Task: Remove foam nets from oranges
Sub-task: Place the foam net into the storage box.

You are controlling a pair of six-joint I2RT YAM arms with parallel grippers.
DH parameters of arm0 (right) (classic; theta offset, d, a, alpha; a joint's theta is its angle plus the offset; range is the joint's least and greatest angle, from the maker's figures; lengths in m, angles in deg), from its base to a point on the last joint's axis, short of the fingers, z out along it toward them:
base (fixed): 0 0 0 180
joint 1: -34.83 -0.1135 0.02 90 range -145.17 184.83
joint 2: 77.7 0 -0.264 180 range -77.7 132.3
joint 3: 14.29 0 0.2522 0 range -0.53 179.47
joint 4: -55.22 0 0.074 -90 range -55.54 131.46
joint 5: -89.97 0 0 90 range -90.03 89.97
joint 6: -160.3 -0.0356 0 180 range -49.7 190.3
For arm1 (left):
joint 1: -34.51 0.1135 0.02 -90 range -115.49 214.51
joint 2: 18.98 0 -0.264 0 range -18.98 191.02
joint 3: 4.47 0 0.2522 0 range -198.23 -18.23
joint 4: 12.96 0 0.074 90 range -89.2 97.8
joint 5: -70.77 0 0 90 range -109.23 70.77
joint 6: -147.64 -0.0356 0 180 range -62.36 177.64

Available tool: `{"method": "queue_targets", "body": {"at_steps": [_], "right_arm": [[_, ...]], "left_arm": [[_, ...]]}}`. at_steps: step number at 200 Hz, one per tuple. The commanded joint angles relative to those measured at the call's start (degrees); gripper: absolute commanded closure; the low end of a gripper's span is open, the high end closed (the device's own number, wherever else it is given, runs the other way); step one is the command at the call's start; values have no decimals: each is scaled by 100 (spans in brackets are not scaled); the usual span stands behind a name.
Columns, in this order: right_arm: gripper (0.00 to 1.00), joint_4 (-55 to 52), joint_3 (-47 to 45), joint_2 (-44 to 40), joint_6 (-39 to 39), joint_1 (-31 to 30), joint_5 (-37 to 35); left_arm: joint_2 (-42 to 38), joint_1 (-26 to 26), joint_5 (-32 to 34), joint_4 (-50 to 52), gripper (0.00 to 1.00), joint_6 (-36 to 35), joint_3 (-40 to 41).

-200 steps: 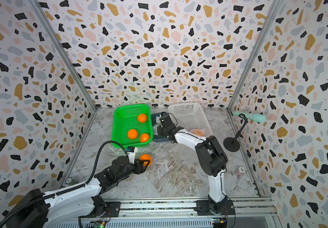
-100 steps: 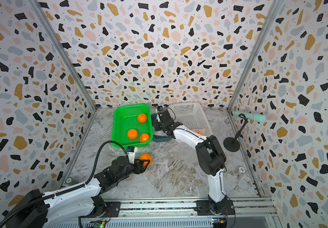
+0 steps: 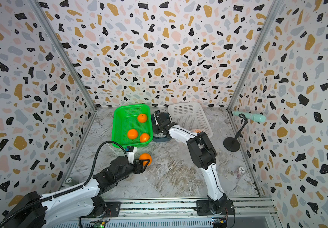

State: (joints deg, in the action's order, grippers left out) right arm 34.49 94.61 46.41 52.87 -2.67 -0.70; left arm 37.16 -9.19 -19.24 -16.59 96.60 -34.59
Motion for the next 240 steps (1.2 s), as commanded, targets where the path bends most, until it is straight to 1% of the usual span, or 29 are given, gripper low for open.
{"method": "queue_targets", "body": {"at_steps": [1, 55, 121, 172, 205, 240], "right_arm": [[77, -18, -172, -360, -22, 14, -97], [77, 210, -786, -700, -138, 10, -158], [77, 229, -785, -1025, -60, -13, -94], [77, 370, -1198, -1541, -84, -53, -118], [77, 552, -1860, -2128, -179, -148, -126], [77, 858, -3070, -2999, -518, -229, -202]], "left_arm": [[-68, 31, 32, -41, 29, -64, 54], [-95, 31, 32, -32, 29, -64, 36], [-169, 32, 36, 67, 29, -78, -29], [-198, 29, 64, 160, 29, -89, -121], [-225, 32, 140, 253, 29, -77, -204], [-194, 48, 210, 262, 29, -50, -333]]}}
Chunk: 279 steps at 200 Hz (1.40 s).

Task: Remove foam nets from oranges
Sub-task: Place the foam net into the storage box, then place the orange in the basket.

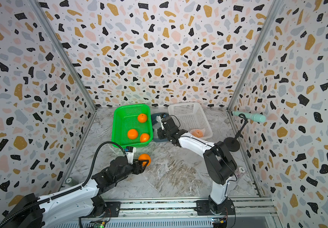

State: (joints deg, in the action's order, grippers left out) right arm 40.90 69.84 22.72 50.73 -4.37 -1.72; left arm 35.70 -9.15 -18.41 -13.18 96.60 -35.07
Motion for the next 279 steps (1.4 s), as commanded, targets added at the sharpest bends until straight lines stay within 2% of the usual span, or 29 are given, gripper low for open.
{"method": "queue_targets", "body": {"at_steps": [1, 37, 125, 197, 279], "right_arm": [[77, 225, -629, -665, -311, -55, -105], [77, 355, -1617, -1630, -586, -135, -120], [76, 4, -2805, -3171, -925, -211, -428], [75, -202, -3009, -3605, -939, -201, -622], [75, -307, -3141, -3793, -969, -183, -670]], "left_arm": [[-46, 43, 132, -79, 29, -53, -294], [57, 118, 270, 274, 28, -164, -638], [650, 573, 202, 457, 28, -464, -1620], [1041, 1369, 7, 654, 27, -671, -2315], [2123, 2425, -234, 1055, 26, -1034, -3388]]}}
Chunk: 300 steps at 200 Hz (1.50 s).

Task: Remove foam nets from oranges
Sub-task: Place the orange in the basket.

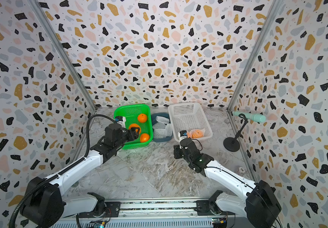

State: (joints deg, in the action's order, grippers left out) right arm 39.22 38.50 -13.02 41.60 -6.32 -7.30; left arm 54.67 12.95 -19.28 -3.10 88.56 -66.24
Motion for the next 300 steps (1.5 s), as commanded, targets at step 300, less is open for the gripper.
{"method": "queue_targets", "body": {"at_steps": [300], "right_arm": [[71, -654, 914, -37, 871, 1632, 477]], "left_arm": [[-909, 877, -841, -240, 24, 17, 894]]}}
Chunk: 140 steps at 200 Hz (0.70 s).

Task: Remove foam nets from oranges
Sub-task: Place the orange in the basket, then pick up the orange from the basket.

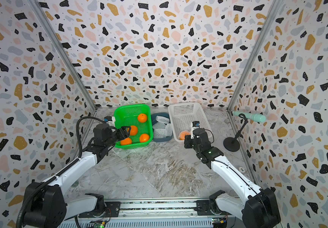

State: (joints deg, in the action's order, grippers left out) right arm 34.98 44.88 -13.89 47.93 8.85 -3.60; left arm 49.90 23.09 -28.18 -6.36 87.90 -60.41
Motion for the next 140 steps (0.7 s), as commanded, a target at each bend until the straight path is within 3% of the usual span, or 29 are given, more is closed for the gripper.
{"method": "queue_targets", "body": {"at_steps": [1, 75, 140], "right_arm": [[71, -239, 285, 60, 244, 122, 114], [71, -404, 429, 244, 409, 360, 164], [70, -525, 660, 610, 559, 592, 301]], "left_arm": [[-461, -139, 46, 75, 24, 88, 326], [-1398, -1104, 85, 120, 23, 97, 1304], [-1110, -1601, -2, -679, 22, 478, 2025]]}}
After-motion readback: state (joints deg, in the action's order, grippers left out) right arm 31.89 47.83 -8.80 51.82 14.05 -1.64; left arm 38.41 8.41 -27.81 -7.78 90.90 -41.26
